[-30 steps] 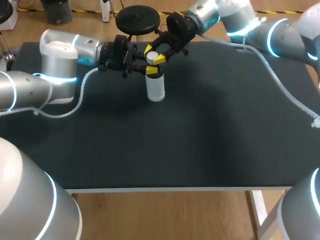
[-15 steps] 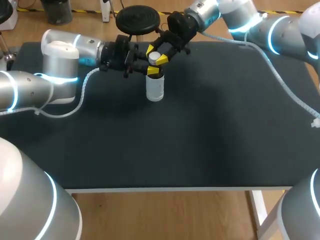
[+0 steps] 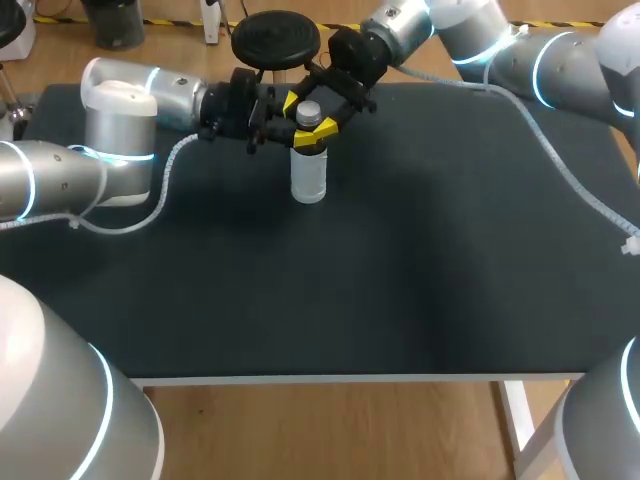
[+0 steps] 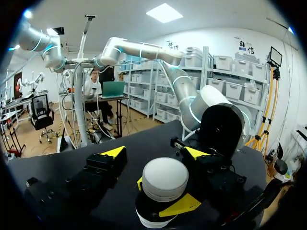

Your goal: Unscrew the bottle cap

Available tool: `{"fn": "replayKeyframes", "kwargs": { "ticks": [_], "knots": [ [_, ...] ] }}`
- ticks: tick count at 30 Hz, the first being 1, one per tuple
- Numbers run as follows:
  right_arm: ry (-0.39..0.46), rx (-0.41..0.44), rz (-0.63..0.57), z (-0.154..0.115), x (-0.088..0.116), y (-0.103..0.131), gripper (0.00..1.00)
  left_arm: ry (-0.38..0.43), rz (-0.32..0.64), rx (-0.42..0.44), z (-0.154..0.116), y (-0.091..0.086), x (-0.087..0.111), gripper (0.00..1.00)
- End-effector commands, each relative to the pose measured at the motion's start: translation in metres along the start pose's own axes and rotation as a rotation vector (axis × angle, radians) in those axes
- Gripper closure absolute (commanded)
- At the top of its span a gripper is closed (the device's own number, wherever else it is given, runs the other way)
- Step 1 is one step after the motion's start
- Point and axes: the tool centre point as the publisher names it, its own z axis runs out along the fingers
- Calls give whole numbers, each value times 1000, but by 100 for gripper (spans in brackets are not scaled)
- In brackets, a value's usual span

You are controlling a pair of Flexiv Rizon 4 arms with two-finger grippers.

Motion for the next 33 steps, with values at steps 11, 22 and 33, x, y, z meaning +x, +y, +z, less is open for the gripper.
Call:
{"fn": "replayKeyframes", "kwargs": {
  "ticks": [11, 22, 33],
  "knots": [
    [271, -27, 35, -20, 7, 11, 0, 7, 0, 2, 0, 2, -3, 100],
    [-129, -36, 86, -16, -2, 10, 0, 7, 0, 2, 0, 2, -3, 100],
    [-353, -49, 105, -15, -4, 10, 0, 7, 0, 2, 0, 2, -3, 100]
  ]
}}
